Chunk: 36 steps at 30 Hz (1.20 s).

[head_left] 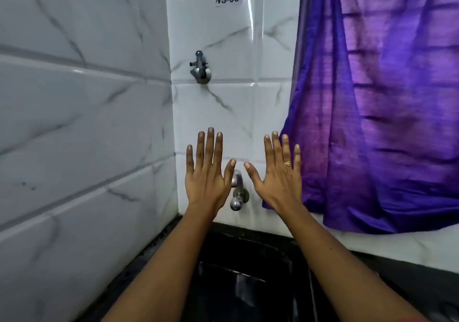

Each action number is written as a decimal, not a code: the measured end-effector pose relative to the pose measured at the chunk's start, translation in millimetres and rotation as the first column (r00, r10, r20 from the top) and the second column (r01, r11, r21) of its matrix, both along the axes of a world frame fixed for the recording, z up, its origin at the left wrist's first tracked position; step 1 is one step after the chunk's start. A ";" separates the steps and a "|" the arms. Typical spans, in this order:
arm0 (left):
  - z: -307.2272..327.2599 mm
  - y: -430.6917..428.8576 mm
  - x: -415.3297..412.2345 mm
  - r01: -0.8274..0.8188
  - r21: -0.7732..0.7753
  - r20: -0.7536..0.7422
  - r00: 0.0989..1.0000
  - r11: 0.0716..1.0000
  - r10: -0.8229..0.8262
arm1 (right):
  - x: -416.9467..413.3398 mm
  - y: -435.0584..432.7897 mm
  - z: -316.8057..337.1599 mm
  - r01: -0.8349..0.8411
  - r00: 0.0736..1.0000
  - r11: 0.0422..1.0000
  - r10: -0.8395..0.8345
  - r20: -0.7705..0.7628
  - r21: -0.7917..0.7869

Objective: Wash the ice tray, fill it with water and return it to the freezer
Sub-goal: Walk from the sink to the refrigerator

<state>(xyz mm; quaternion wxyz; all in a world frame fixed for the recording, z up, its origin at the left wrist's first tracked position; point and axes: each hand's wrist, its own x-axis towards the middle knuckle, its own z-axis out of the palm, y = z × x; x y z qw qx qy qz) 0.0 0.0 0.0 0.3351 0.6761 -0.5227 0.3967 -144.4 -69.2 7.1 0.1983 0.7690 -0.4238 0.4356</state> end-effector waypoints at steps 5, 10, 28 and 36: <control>-20.0 28.0 -3.5 -0.114 0.006 -0.031 0.993 0.993 0.114 | 3.8 17.0 -17.2 -0.070 0.997 0.998 0.070 -0.025 0.006; -48.4 58.3 -12.8 -0.263 0.072 -0.063 0.962 0.962 0.267 | 6.1 34.2 -36.1 -0.167 0.983 0.985 0.169 -0.075 0.031; -125.5 221.0 -49.6 -0.584 0.217 -0.192 0.760 0.782 0.621 | 27.7 148.9 -120.8 -0.513 0.816 0.837 0.545 -0.195 0.193; -158.3 300.4 -70.4 -0.693 0.265 -0.224 0.632 0.670 0.742 | 31.1 217.7 -146.0 -0.625 0.704 0.740 0.672 -0.229 0.251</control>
